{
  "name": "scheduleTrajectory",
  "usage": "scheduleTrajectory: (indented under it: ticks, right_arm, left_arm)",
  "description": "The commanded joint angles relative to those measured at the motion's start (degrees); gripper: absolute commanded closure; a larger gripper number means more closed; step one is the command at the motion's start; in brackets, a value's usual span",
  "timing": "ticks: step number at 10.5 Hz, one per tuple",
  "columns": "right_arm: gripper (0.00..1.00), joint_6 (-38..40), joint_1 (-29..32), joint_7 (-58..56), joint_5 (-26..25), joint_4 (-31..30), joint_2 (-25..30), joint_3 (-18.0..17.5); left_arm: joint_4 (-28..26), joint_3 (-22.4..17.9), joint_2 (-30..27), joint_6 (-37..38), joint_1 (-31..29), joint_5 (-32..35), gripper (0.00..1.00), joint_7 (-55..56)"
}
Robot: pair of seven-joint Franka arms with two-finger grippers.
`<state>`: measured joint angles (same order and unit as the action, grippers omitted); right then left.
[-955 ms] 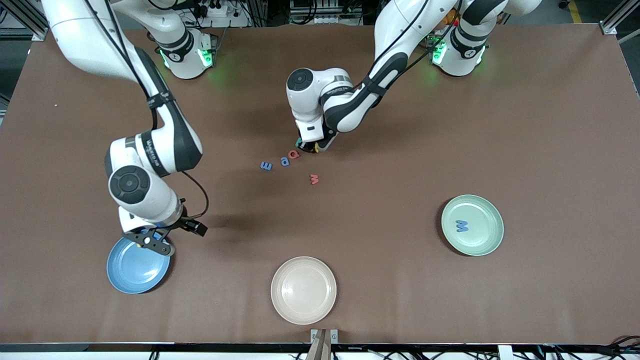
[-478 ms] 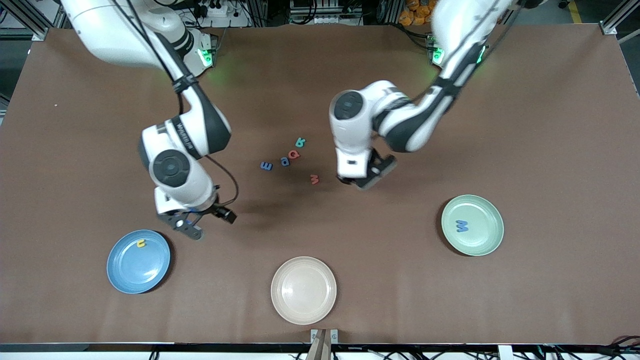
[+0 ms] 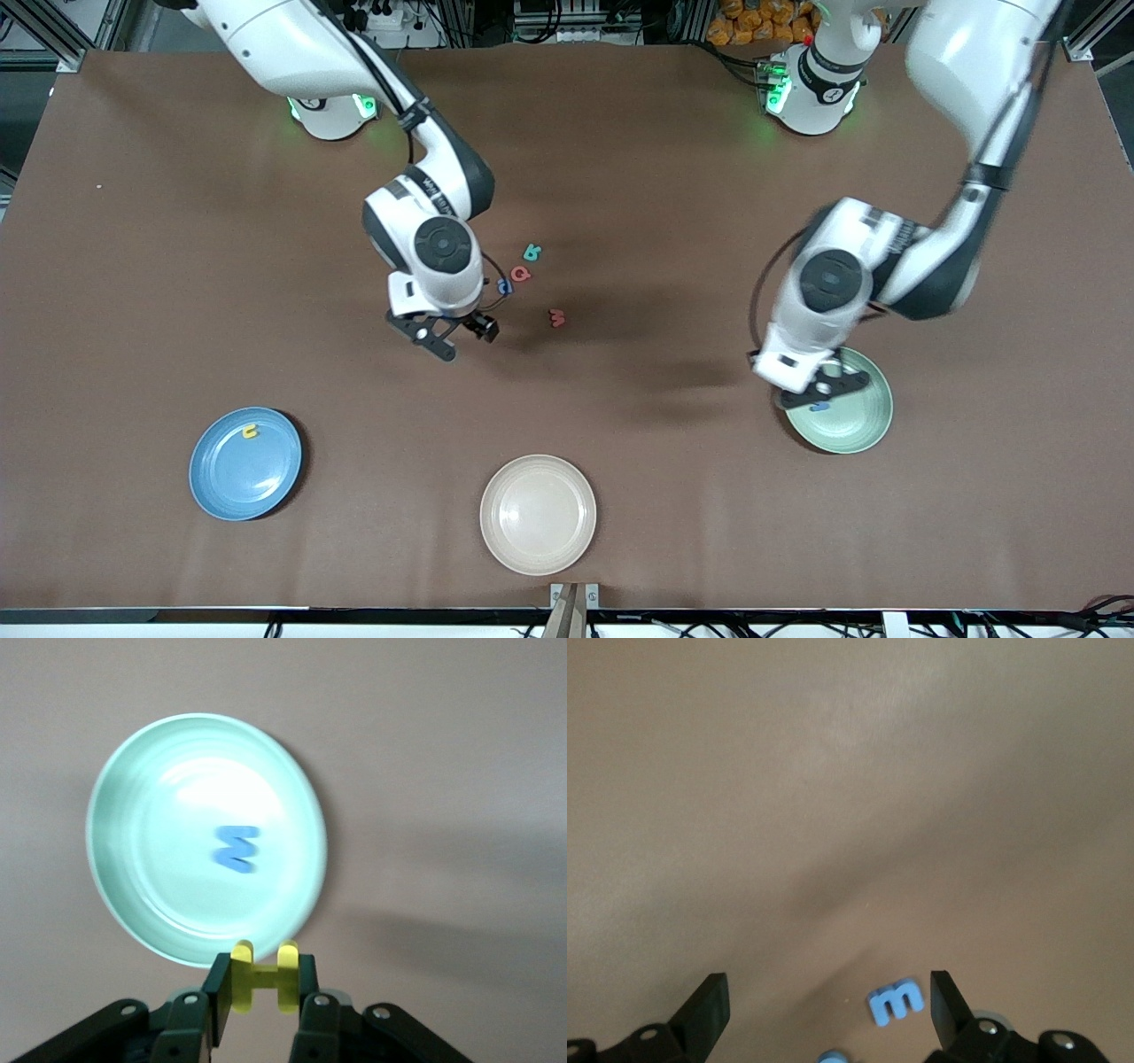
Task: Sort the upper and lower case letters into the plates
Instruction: 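Place the yellow H on the green plate while the right gripper reaches letters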
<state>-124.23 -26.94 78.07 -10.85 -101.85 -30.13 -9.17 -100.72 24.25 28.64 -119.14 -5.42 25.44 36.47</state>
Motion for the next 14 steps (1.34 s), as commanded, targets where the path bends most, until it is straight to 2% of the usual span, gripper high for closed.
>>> scheduleTrajectory:
  ticks: [1,3,4,5,6,8,10,12,14]
  right_arm:
    - [0.0,-8.18,0.4,3.84,2.4,-9.38,5.94,-0.06]
    - [0.0,-19.07,0.75,6.12,4.33,-18.26,8.76,-0.06]
    - [0.0,-20.95,0.32,8.05,4.43,-19.78,8.51,-0.06]
    - [0.0,-21.66,0.23,11.46,4.52,-20.58,8.16,-0.15]
    - [0.0,-21.76,0.14,14.89,4.69,-21.11,7.98,-0.76]
    - [0.0,-21.76,-0.38,17.55,9.5,-21.46,7.46,-1.55]
    - [0.0,-22.72,-1.88,17.73,11.72,-21.38,6.76,-1.55]
    - [0.0,-26.74,-3.98,20.52,11.9,-21.38,4.3,-1.38]
    - [0.0,-28.87,-4.43,21.95,11.9,-21.38,3.15,-1.38]
  left_arm:
    - [-2.73,1.06,0.09,0.22,-4.93,-0.84,1.0,-10.16]
    - [-2.03,0.71,1.67,0.04,-6.7,-0.14,1.0,-14.14]
    - [-1.94,0.71,1.77,-0.04,-6.71,-0.04,0.48,-14.15]
    - [-1.85,0.71,1.69,-0.04,-6.79,-0.04,0.19,-14.76]
    - [-1.68,0.71,1.6,-0.04,-7.14,-0.04,0.0,-16.5]
    - [-0.36,0.97,1.07,0.04,-6.97,-0.22,0.0,-17.4]
    - [0.43,2.28,0.19,0.39,-4.7,-0.66,0.0,-17.66]
    - [0.87,2.73,-0.07,0.4,-1.71,-1.36,0.0,-16.87]
    - [1.14,4.74,-0.25,0.4,-0.73,-5.38,0.0,-16.87]
